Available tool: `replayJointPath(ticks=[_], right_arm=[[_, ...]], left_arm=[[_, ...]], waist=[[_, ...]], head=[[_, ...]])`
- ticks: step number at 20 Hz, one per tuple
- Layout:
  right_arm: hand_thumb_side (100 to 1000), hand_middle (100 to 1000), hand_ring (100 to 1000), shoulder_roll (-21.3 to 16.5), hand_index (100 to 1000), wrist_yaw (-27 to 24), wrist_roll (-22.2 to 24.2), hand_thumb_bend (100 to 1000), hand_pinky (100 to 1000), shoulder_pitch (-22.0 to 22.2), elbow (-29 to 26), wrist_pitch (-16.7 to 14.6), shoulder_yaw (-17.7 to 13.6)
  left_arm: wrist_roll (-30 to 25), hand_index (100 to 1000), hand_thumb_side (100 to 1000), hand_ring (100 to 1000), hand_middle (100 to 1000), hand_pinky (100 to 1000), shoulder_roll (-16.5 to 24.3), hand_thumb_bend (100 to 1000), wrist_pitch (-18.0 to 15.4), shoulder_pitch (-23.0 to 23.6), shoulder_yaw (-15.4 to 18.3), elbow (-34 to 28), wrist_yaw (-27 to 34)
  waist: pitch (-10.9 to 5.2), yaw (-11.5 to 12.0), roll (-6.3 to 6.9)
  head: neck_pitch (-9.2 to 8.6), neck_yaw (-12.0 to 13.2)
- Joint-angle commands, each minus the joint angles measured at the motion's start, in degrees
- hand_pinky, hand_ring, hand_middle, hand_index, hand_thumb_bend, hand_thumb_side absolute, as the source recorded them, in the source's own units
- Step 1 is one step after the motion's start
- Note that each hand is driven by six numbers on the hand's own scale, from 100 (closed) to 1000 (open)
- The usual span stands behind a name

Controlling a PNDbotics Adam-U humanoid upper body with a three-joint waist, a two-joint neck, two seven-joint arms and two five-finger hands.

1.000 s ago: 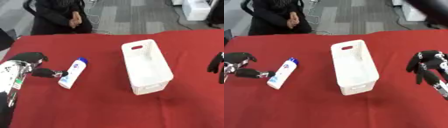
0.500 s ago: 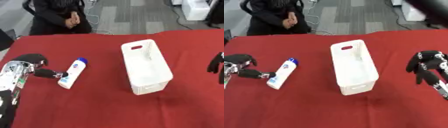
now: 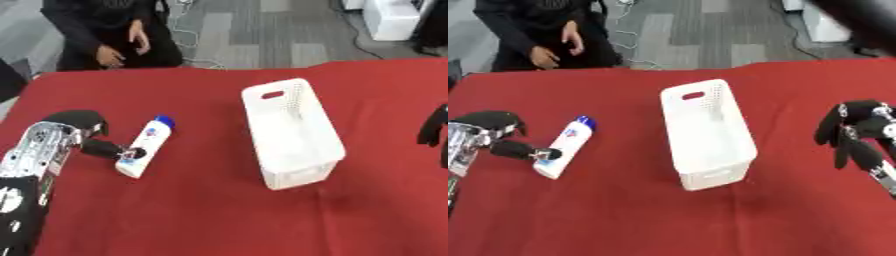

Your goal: Pick up objects on the table and place them in the box.

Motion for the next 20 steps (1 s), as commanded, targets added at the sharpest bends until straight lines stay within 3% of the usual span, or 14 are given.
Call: replayJointPath(ticks=[1,20], right_arm=[[1000,511,475,-1.7,353,-0.6,8.1,190,332,-0.8,-0.6,-7.9,-0.3],[1000,510,474,-2.2,346,-2.8,9.1,192,332,-2.0,-0.6,-7.6,-0.4]], left_arm=[[0.0,807,1000,828,879,572,0.6,625,-0.6,-1.4,-0.2,-0.2,-0.2],[0.0,785,1000,813,860,553,-0.9,629,-0.7,-0.6,0.2,2.4,0.4]], waist=[[-0.54,-0.1,-0.01],[-0.65,-1.1,0.28]], head=[[-0.23,0.7],[-0.23,0.5]])
